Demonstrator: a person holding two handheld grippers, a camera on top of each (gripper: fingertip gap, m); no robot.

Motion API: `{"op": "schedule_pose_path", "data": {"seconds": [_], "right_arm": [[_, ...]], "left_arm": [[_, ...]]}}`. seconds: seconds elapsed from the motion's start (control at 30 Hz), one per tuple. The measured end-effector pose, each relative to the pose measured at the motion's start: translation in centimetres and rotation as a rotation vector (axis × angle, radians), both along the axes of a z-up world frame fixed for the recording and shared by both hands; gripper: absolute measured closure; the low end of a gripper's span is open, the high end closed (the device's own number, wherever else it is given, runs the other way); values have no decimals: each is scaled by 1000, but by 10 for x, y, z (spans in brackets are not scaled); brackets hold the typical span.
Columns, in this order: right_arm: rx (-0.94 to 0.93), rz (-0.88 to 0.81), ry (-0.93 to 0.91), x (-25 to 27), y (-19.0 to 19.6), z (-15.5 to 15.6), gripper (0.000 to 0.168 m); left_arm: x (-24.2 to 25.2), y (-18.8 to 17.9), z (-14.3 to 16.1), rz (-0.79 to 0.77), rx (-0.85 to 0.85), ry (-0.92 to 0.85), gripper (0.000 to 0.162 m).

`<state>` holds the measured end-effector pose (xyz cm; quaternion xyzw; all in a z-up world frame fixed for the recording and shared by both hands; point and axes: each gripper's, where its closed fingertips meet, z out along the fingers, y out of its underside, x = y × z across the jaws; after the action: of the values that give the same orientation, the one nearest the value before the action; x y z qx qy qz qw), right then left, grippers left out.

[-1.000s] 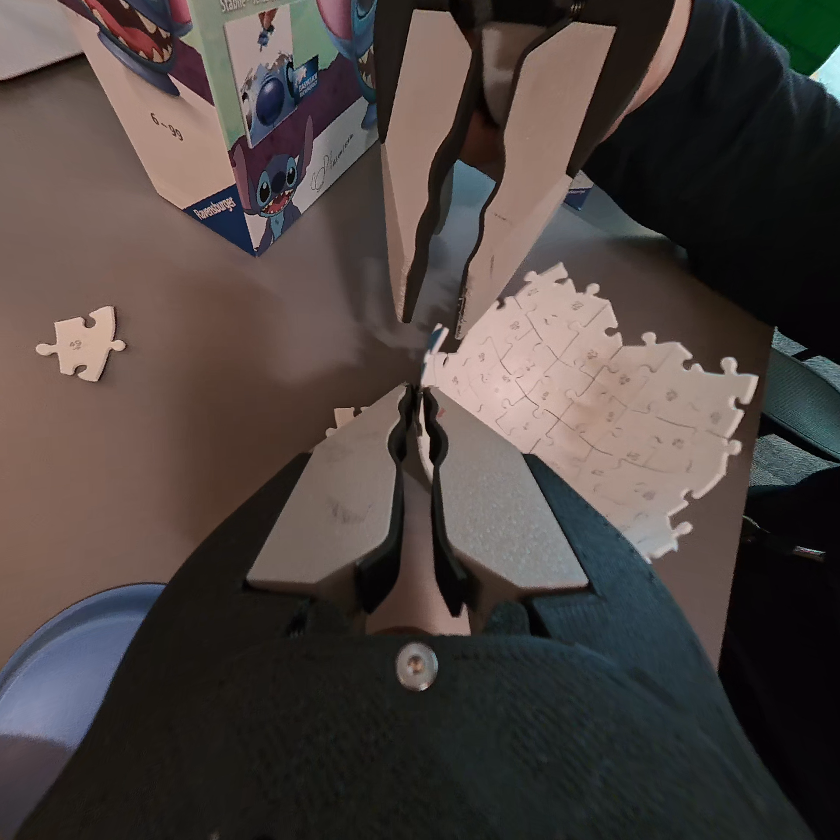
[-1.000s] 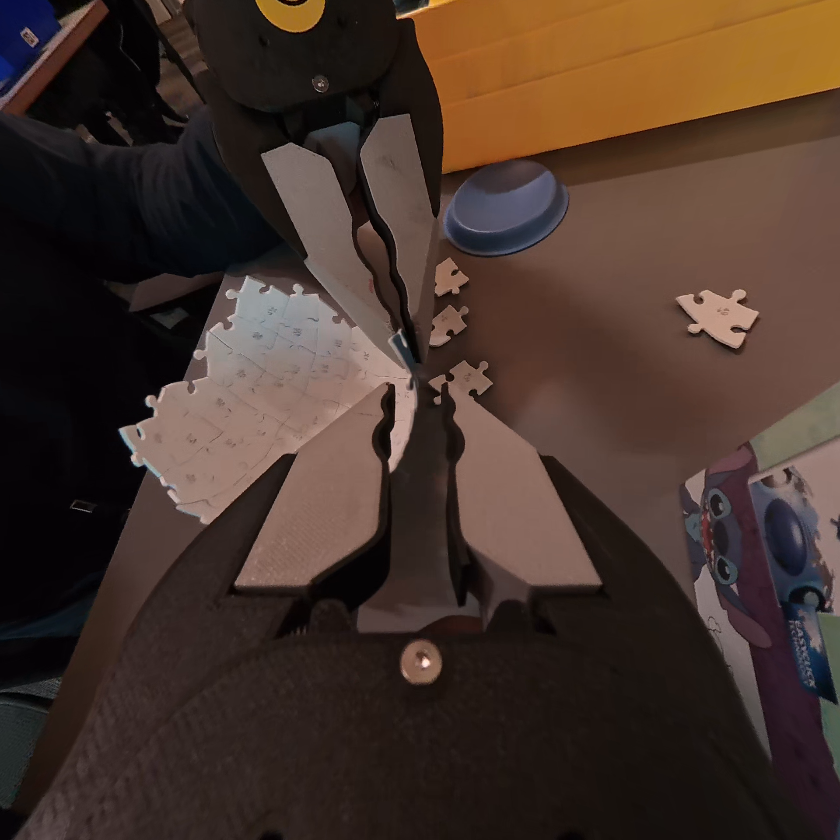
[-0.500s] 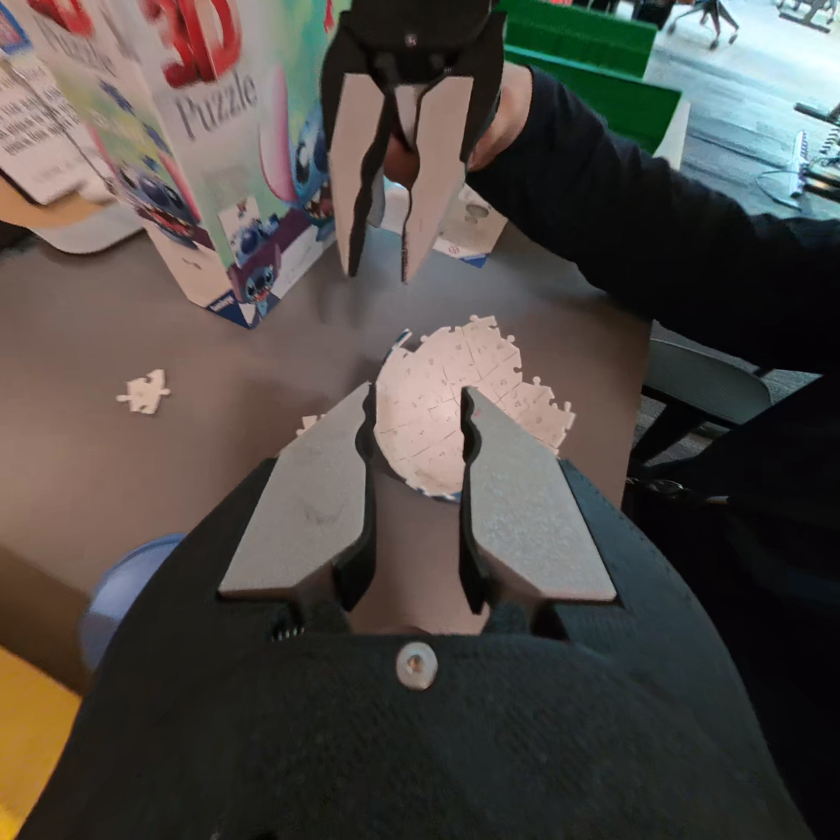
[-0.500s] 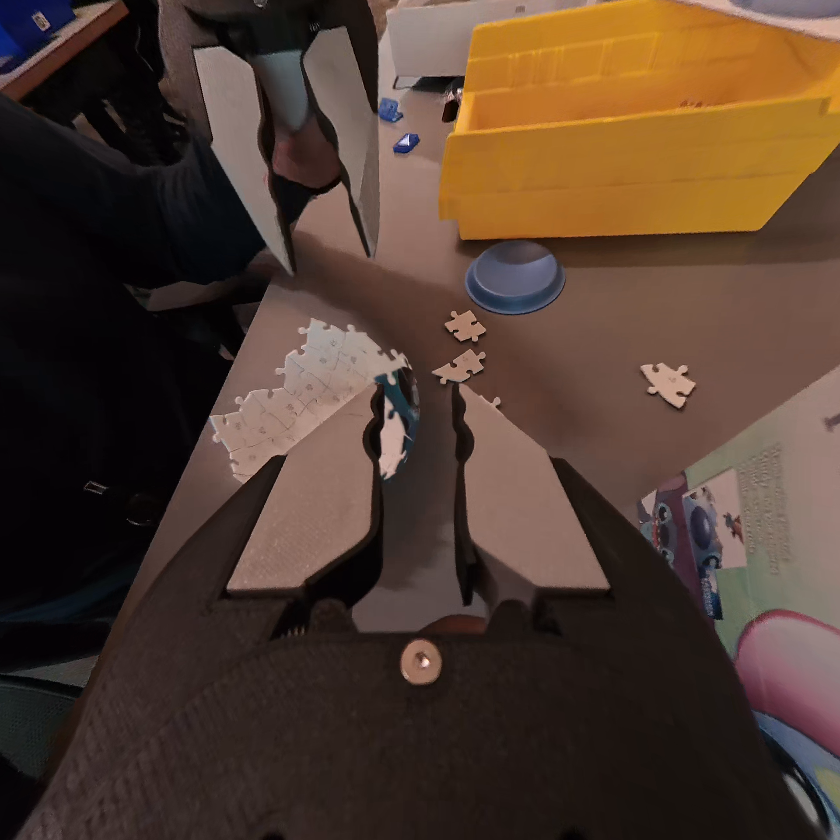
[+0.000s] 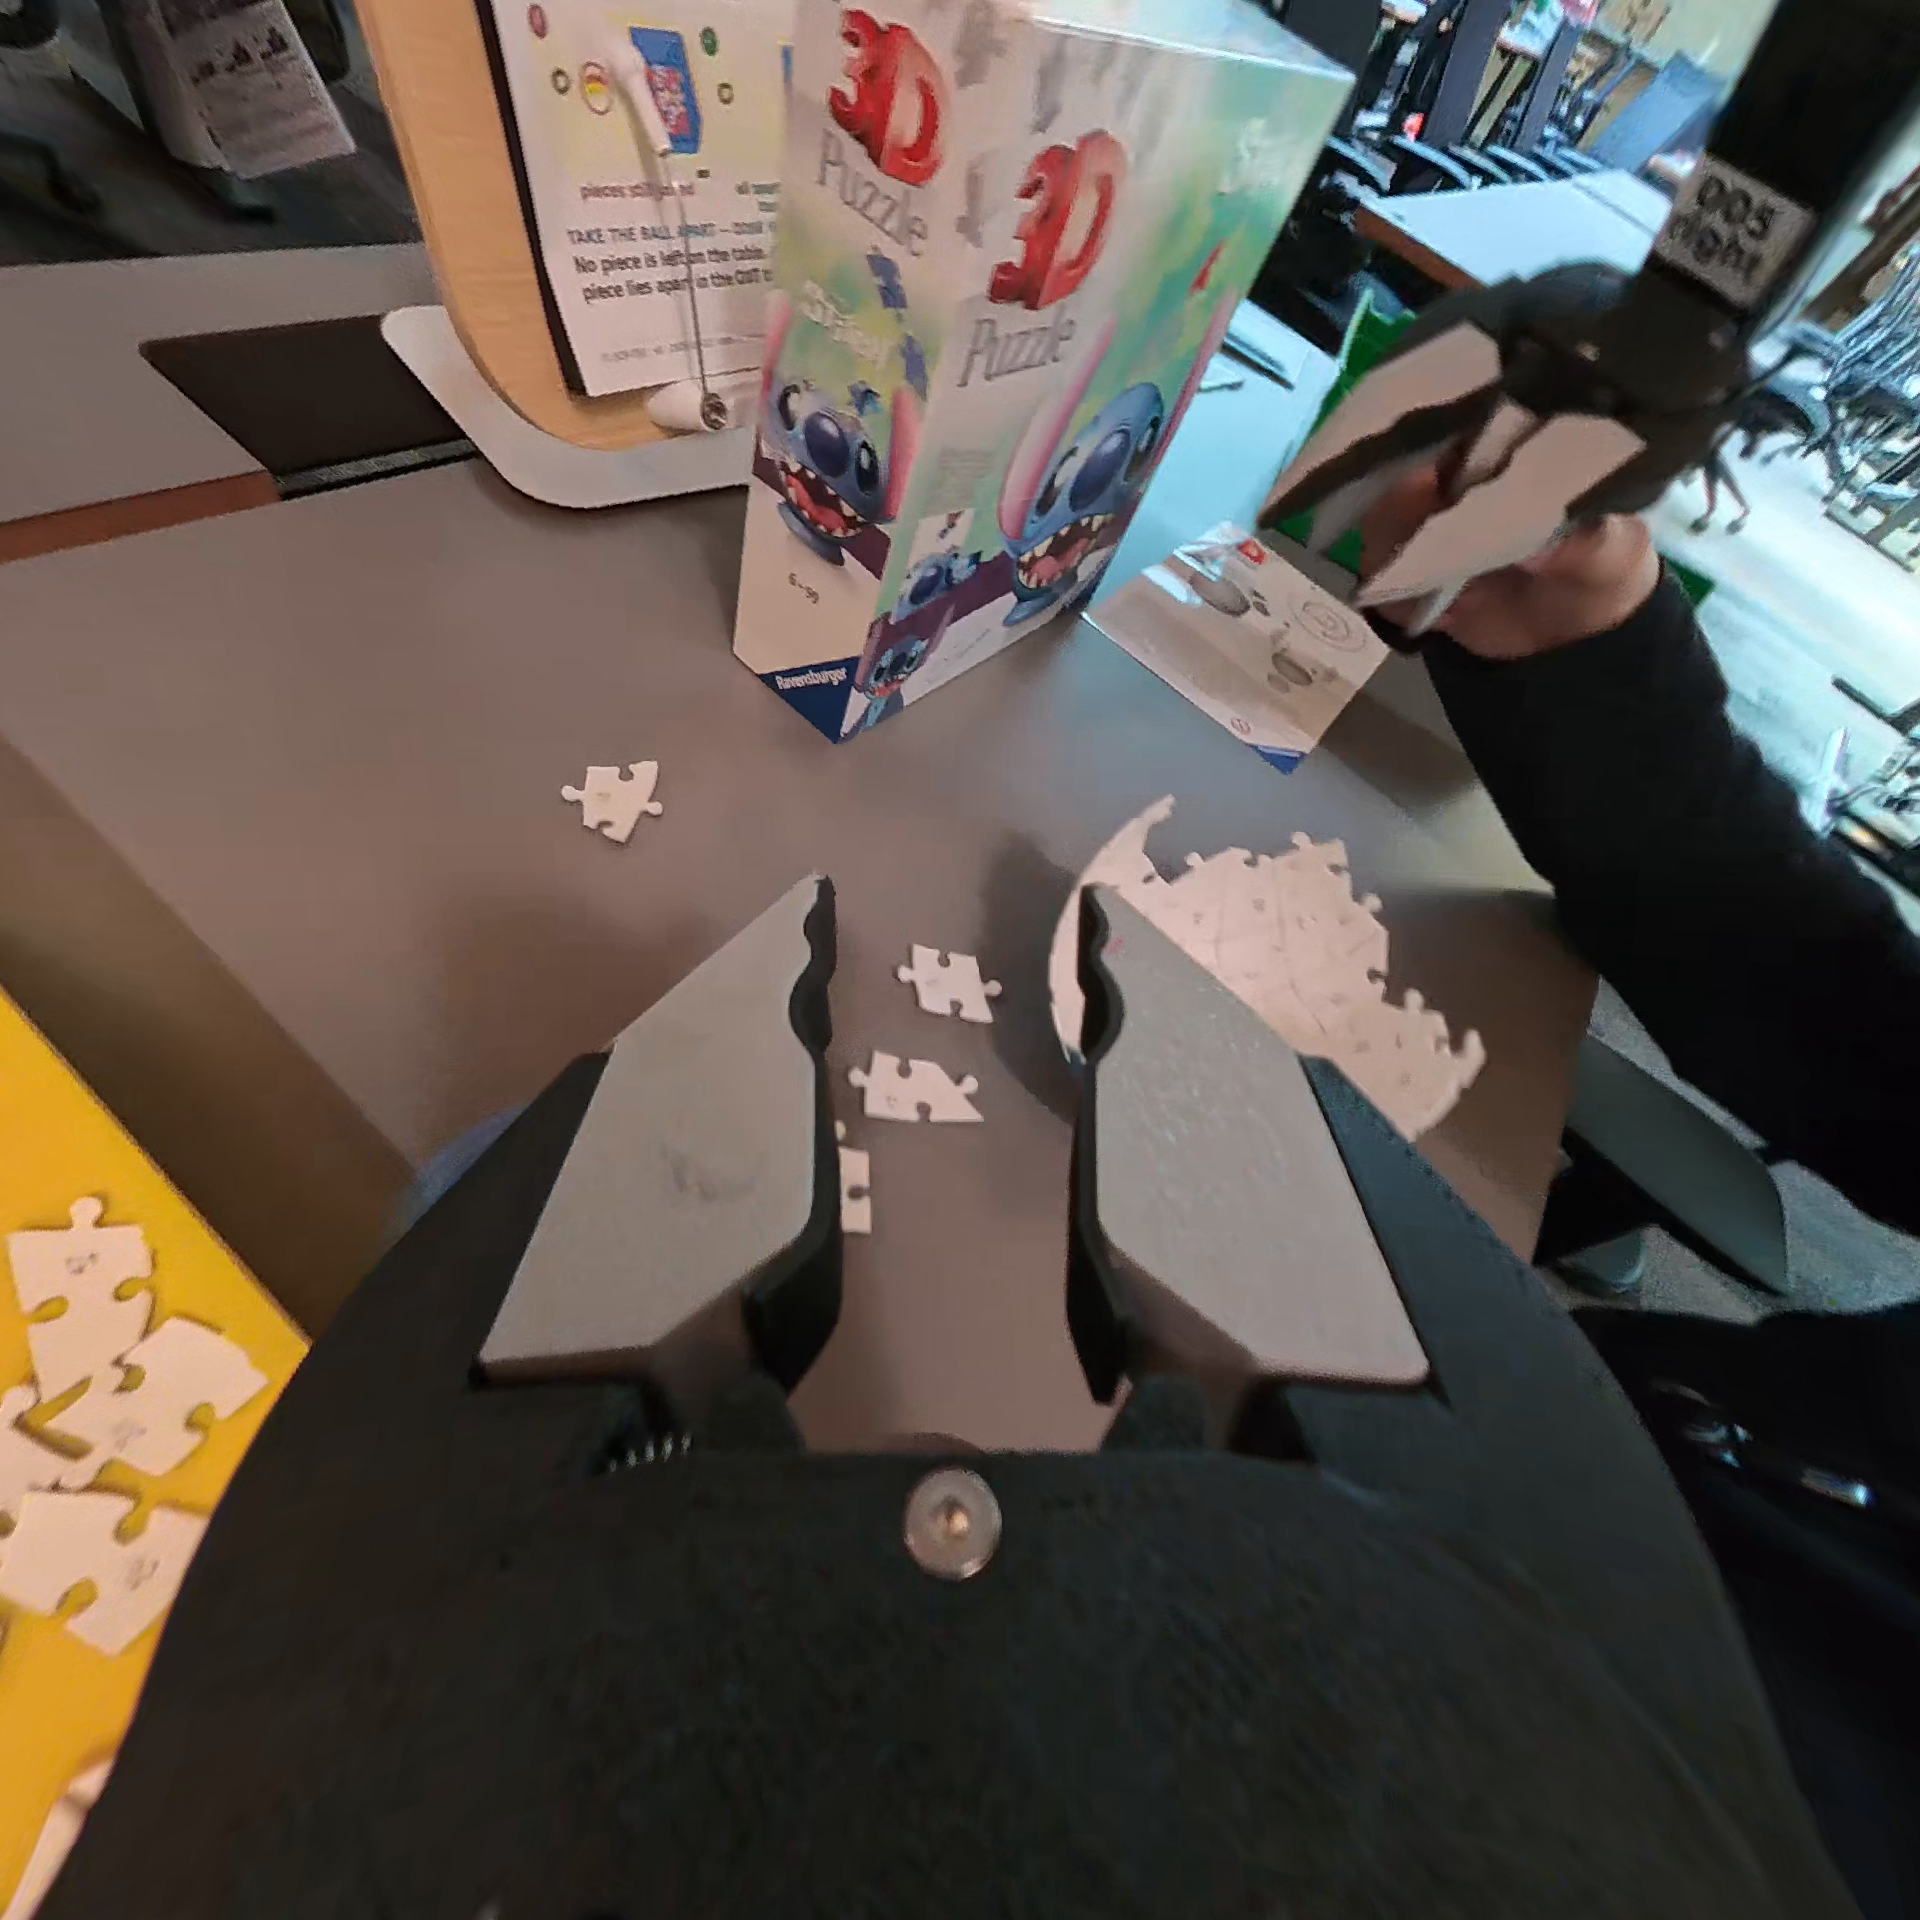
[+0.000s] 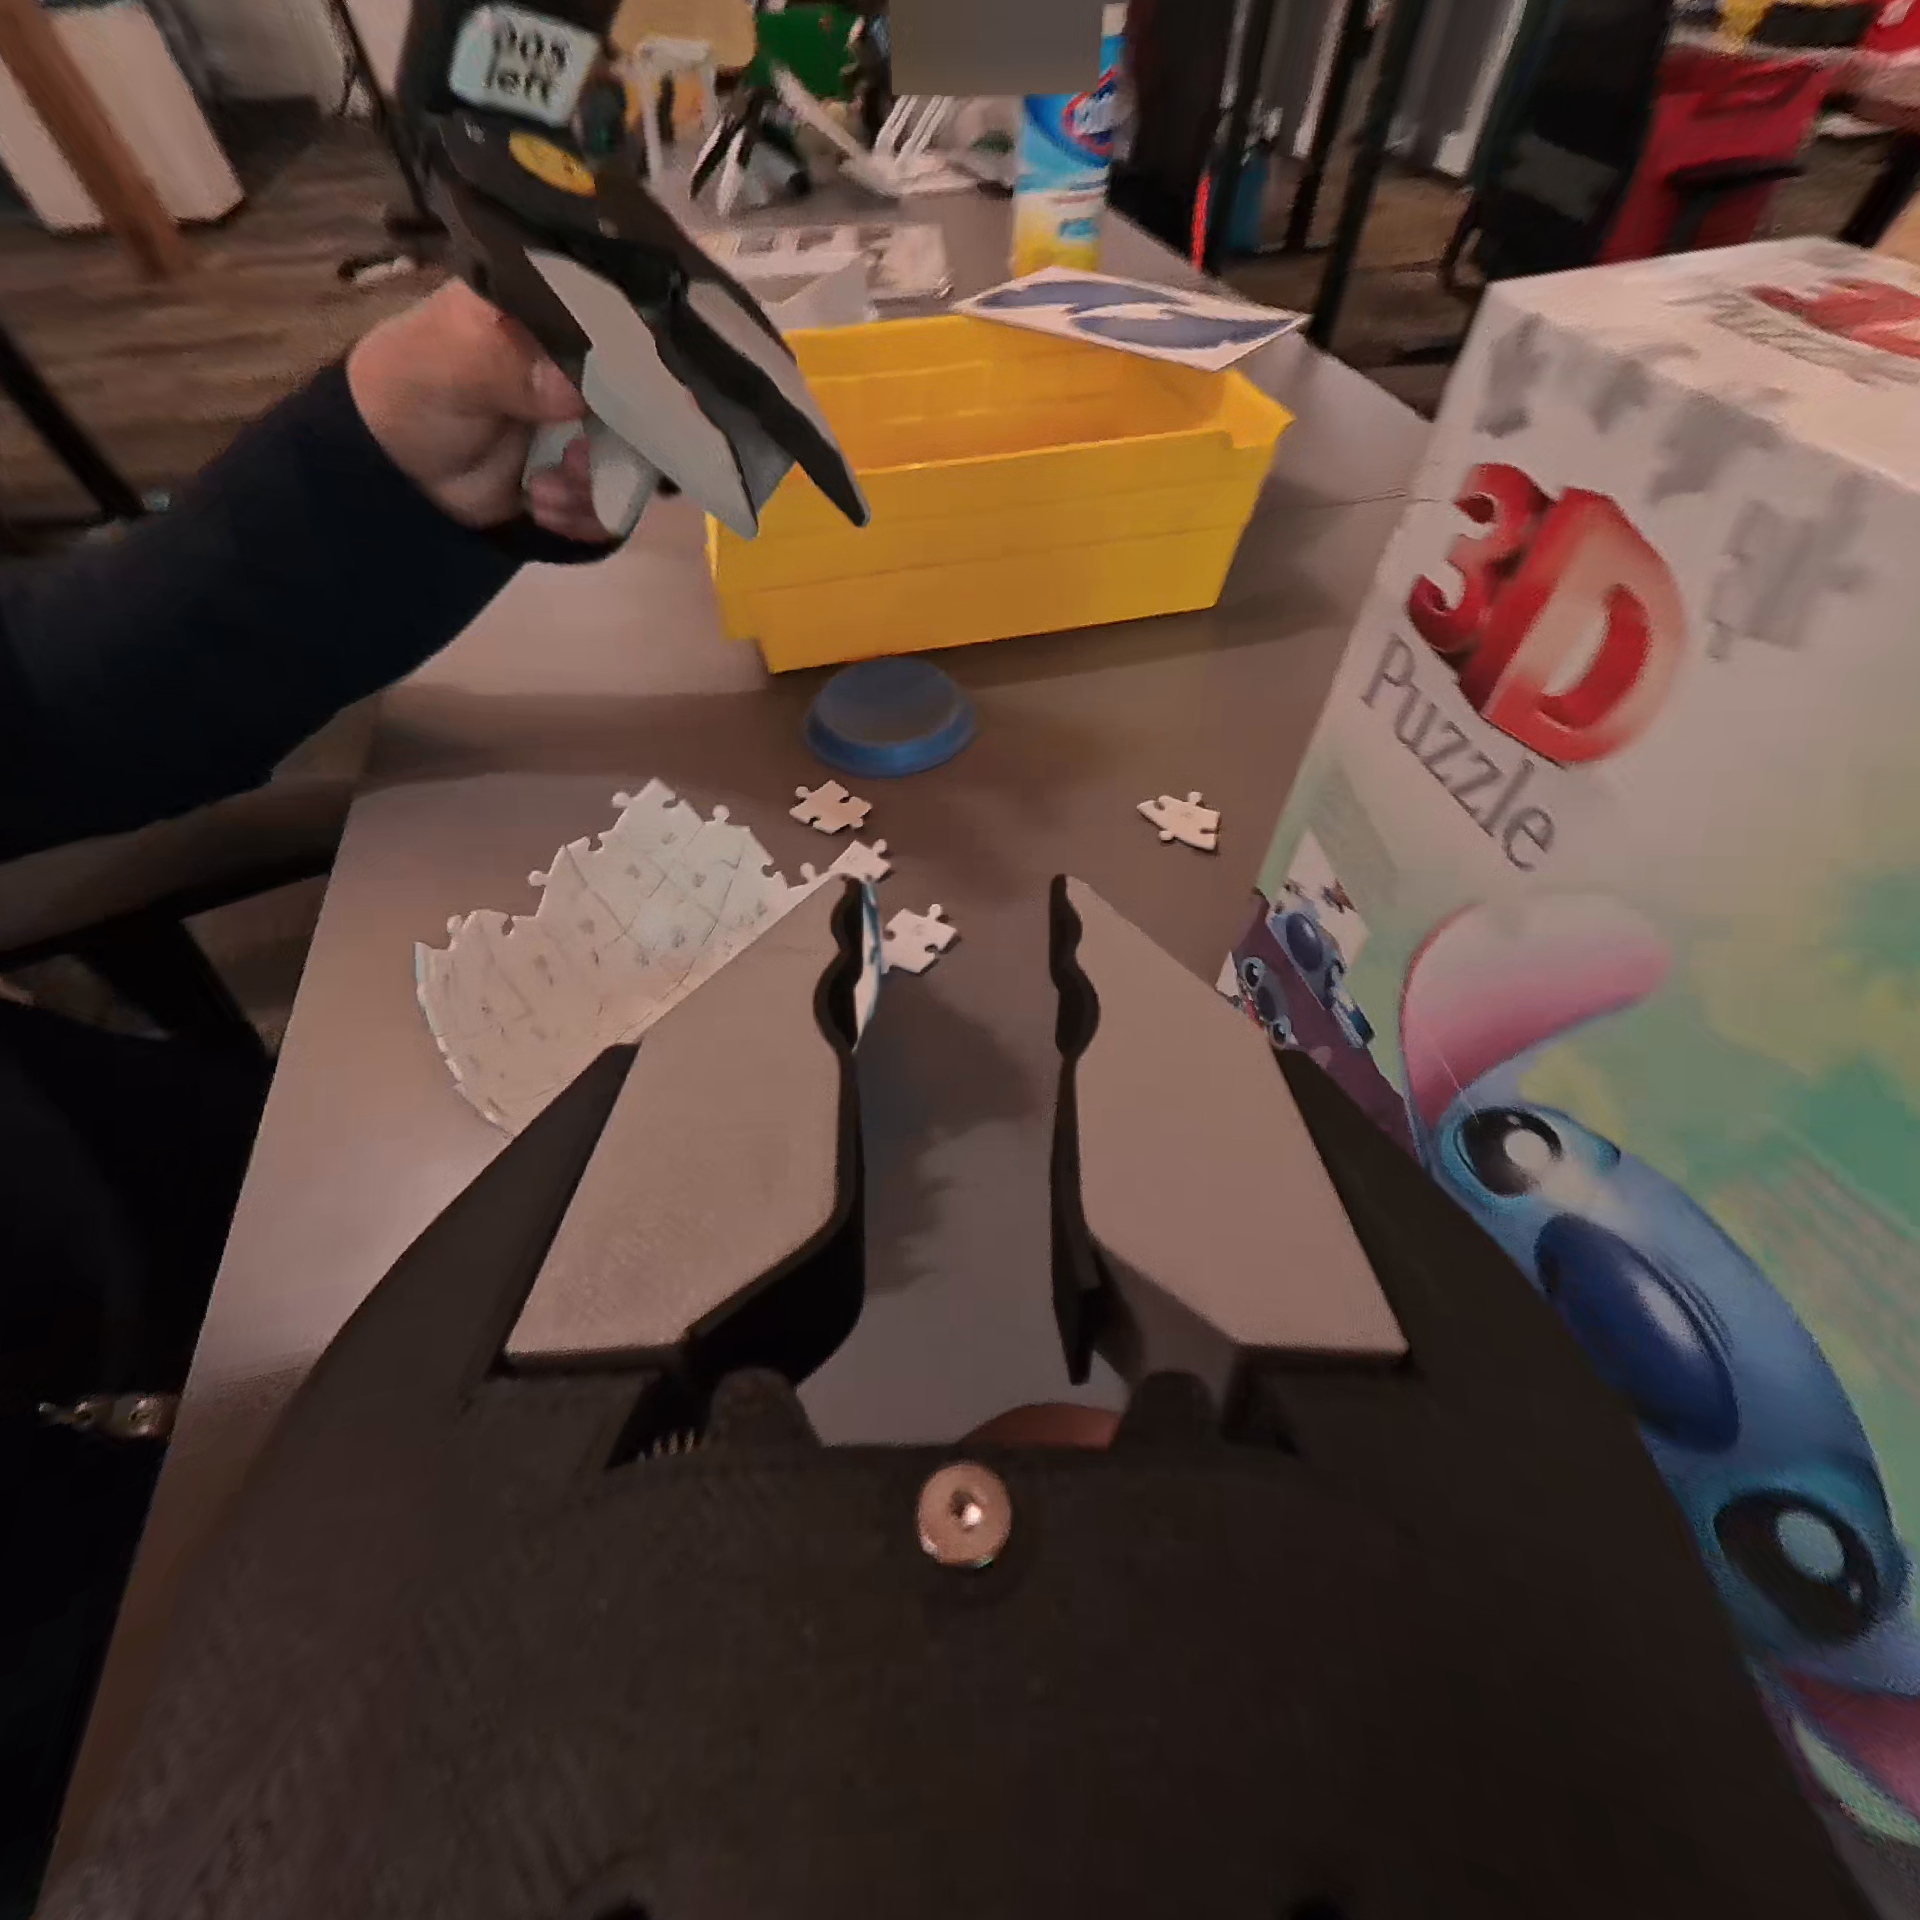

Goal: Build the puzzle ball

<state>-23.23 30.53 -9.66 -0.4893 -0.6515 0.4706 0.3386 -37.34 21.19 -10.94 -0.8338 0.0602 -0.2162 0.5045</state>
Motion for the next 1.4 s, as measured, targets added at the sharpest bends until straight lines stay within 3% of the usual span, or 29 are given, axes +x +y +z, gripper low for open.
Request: {"op": "schedule_pose_path", "data": {"seconds": [0.23,0.47,0.97,1.17,1.4], "right_arm": [[-95,-131,187,14,20,6,140],[-196,-244,153,12,44,-15,137],[-316,-286,119,9,53,-30,138],[-224,-316,76,6,52,-39,138],[-208,-297,61,8,49,-39,138]], "left_arm": [[-3,45,6,3,52,15,118],[-10,81,-6,50,101,94,111],[-14,74,-50,99,-36,218,111],[-38,82,-45,243,9,188,112],[-34,80,-53,209,-44,133,111]]}}
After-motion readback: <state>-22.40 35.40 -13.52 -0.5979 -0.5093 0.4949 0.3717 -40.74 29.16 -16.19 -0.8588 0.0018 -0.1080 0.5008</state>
